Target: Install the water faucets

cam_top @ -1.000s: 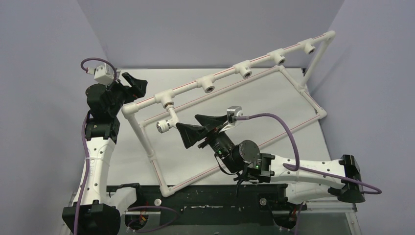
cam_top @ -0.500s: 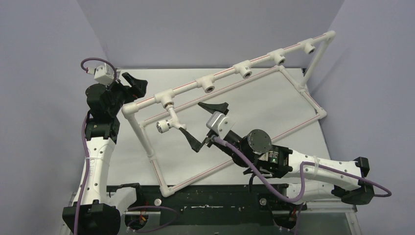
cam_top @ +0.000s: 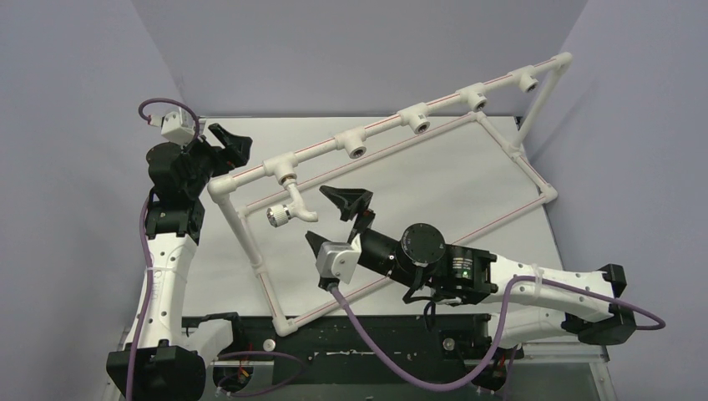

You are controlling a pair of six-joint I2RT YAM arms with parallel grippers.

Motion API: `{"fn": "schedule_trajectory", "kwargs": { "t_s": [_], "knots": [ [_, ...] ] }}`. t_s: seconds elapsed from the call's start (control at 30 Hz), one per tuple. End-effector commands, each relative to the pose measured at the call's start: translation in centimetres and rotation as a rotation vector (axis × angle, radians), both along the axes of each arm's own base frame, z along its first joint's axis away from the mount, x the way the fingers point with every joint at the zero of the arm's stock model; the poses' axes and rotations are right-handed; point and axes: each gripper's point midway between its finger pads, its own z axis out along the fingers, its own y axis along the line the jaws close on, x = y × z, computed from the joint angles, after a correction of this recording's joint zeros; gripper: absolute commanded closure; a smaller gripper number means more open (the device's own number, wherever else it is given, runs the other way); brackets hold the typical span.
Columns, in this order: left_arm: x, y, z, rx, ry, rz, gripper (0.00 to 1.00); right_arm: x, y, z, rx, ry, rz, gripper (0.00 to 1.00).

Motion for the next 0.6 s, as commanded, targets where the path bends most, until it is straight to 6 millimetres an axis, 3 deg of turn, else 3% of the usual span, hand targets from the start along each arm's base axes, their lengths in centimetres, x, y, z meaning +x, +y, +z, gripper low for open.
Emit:
{"fn": "schedule_trajectory", "kwargs": {
  "t_s": [0.0,0.33,0.57],
  "knots": [
    [0.2,-0.1,2.2,-0.002,-0.074,-0.013,0.13,-0.4,0.6,1.0,-0.077,-0.122,0.0,0.11],
    [0.2,-0.1,2.2,-0.002,-0.073,-0.013,0.13,1.3,2.0,-0.5,-0.195,-0.272,-0.161,0.15],
    [0.1,-0.1,2.3,-0.002,-0.075,-0.014,0.13,3.2,3.1,-1.9,-0.277,-0.396,-0.294,0.25]
  ]
}}
